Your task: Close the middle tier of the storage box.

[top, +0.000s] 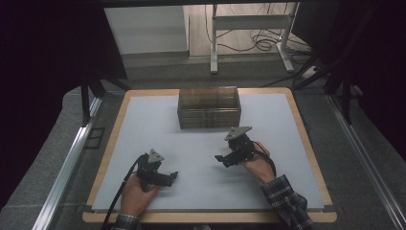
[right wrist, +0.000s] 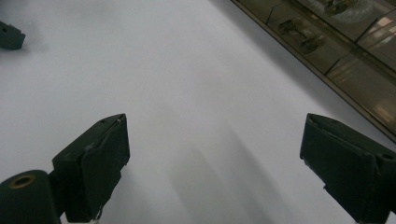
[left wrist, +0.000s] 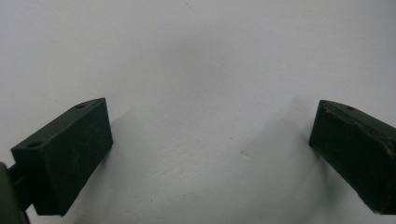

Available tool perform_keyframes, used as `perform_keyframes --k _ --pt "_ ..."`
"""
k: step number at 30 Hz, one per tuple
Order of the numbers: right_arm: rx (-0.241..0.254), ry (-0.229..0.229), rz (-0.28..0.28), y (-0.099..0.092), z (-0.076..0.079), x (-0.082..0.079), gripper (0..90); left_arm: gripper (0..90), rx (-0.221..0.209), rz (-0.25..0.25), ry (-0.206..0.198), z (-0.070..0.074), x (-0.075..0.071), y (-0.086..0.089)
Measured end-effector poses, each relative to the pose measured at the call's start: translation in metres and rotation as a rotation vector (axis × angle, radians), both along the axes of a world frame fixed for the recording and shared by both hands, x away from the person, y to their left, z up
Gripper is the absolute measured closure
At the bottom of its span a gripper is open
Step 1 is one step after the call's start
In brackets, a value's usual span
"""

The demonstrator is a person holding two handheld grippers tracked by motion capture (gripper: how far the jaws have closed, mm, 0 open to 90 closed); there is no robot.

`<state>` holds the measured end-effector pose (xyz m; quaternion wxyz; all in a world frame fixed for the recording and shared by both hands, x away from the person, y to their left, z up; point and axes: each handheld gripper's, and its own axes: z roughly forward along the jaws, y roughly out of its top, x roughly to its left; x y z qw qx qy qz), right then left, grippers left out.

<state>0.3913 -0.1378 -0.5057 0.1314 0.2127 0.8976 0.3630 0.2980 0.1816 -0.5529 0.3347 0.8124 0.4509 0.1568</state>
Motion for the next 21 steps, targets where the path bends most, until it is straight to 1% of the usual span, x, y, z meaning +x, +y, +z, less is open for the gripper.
perform_keyframes --k 5,7,21 --pt "-0.006 0.005 0.001 -0.002 -0.001 -0.002 7.0 0.0 0.000 0.000 0.000 0.000 0.000 0.000" --pt "-0.016 0.002 -0.002 -0.004 -0.002 -0.004 6.7 0.0 0.000 0.000 0.000 0.000 0.000 0.000" --pt "-0.020 0.017 -0.015 -0.016 -0.006 -0.011 5.8 0.0 0.000 0.000 0.000 0.000 0.000 0.000"
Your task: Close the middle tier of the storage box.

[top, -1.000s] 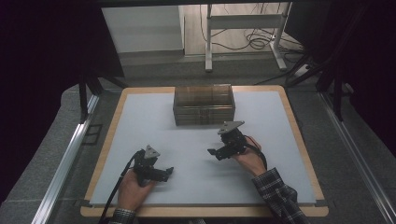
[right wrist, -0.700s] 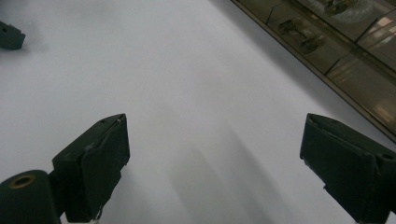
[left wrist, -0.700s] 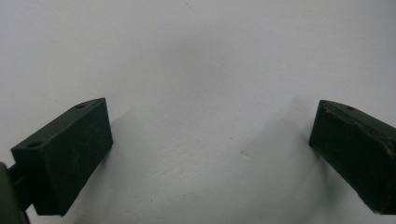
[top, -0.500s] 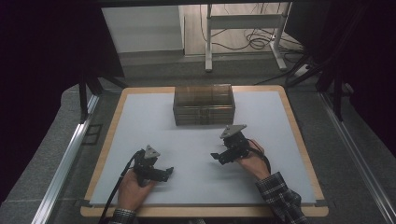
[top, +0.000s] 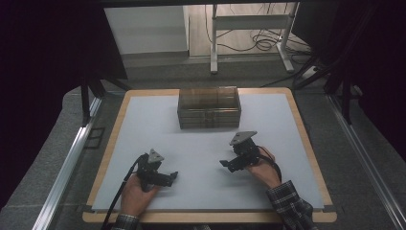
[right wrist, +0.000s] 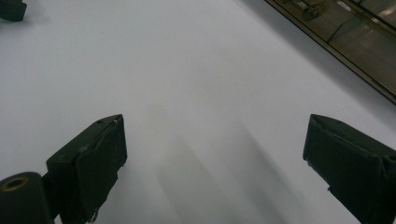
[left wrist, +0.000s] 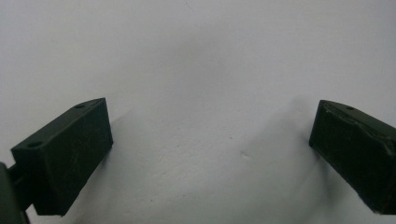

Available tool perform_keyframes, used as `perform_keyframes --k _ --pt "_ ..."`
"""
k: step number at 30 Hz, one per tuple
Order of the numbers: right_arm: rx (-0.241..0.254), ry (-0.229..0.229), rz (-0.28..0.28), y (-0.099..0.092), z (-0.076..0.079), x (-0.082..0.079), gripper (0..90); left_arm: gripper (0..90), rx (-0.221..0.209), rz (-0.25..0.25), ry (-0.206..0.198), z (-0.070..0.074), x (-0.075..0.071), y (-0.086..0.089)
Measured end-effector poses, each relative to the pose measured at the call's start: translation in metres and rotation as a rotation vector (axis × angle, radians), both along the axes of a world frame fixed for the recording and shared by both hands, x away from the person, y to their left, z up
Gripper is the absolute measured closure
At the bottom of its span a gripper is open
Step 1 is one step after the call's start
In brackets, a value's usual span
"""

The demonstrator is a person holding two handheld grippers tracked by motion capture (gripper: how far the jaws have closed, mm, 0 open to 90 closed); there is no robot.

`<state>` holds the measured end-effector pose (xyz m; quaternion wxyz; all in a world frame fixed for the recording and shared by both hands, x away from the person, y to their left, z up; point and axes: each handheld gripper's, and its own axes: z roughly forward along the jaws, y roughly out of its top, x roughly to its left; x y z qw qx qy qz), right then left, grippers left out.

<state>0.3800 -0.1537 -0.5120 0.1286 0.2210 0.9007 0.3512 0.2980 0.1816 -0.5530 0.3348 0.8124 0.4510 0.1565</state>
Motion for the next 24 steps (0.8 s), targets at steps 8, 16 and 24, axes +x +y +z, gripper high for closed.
perform_keyframes --k 8,16,24 --pt "-0.009 -0.002 -0.005 -0.007 0.001 -0.005 5.0 0.0 0.000 0.000 0.000 0.000 0.000 0.000" --pt "-0.015 0.001 -0.015 -0.015 -0.001 -0.010 4.6 0.0 0.000 0.000 0.000 0.000 0.000 0.000" --pt "-0.011 0.002 -0.034 -0.025 -0.003 -0.016 4.3 0.0 0.000 0.000 0.000 0.000 0.000 0.000"
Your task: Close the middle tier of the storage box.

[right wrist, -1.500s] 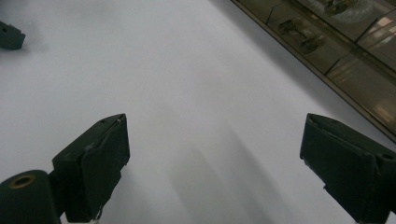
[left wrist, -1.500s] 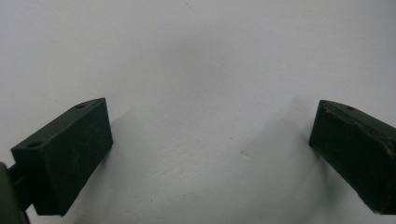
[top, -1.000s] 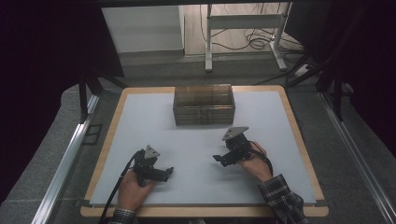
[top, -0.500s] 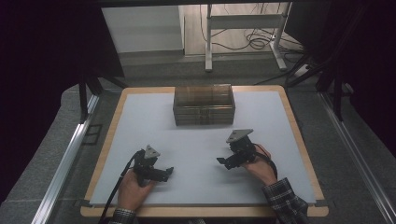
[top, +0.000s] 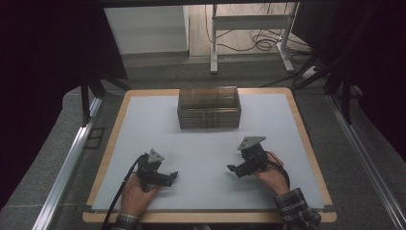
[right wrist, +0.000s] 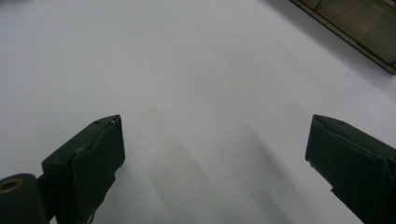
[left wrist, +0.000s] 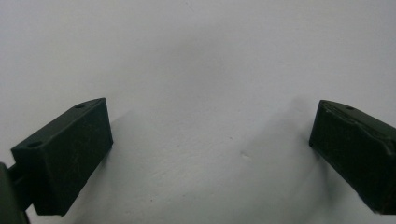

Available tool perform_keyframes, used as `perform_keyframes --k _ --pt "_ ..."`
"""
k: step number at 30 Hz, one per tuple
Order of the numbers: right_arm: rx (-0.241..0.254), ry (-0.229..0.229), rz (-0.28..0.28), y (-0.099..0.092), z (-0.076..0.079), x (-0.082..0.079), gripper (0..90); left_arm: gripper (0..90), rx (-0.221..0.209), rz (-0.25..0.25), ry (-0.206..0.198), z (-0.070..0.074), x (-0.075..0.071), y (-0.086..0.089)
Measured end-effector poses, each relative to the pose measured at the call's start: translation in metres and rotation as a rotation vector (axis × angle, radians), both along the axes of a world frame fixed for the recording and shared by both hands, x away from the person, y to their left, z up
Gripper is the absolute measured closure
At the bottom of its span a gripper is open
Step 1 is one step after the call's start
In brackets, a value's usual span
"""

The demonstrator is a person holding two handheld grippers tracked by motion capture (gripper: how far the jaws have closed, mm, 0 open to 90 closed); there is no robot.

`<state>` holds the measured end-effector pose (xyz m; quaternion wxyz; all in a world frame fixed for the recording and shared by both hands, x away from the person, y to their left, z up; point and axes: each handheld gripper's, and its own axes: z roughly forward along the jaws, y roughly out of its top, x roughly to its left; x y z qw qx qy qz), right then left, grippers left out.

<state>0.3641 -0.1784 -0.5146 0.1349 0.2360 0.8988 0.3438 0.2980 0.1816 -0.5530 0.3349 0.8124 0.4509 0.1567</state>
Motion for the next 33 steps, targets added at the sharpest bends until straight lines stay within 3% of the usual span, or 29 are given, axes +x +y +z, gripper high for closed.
perform_keyframes --k 33 --pt "-0.001 0.000 -0.034 -0.031 -0.015 -0.022 2.8 0.0 0.000 0.000 0.000 0.000 0.000 0.000"
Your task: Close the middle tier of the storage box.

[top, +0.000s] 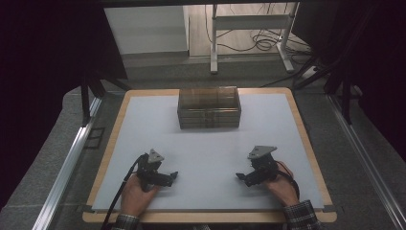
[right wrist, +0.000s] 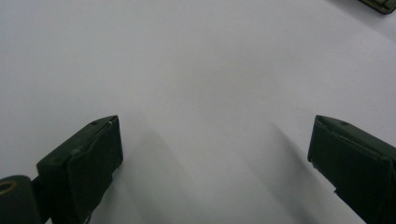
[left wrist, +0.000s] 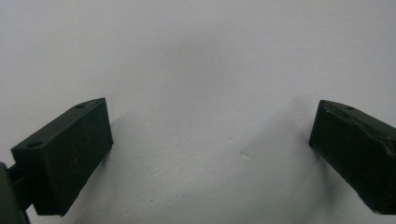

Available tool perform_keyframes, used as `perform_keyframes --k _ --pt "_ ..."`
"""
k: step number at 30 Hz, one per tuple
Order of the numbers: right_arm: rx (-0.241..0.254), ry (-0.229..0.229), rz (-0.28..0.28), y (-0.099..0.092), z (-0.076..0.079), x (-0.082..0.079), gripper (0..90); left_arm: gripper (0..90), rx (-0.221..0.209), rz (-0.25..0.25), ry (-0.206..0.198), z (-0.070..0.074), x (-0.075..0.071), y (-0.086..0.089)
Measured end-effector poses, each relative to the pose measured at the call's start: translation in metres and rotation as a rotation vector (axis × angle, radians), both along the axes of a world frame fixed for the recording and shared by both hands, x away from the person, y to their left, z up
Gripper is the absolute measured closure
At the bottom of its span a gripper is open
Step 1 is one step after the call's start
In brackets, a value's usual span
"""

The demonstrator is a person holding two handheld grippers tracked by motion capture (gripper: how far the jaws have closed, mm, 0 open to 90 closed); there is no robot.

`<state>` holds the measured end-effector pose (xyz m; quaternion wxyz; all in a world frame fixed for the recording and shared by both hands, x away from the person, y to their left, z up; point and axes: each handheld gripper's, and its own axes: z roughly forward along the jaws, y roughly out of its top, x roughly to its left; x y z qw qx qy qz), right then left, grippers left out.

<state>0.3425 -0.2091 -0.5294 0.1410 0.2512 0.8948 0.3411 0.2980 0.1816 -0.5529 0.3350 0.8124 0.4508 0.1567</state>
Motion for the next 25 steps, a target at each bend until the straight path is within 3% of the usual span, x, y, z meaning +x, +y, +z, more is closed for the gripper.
perform_keyframes --k 9,25 --pt "0.028 0.017 -0.007 -0.0050 -0.0048 -0.0012 2.8 0.0 0.000 0.000 0.000 0.0000 0.0000 0.0001" --pt "0.034 0.018 -0.010 -0.0055 -0.0063 -0.0014 2.6 0.0 0.002 -0.003 -0.003 -0.0001 0.0000 0.0001"
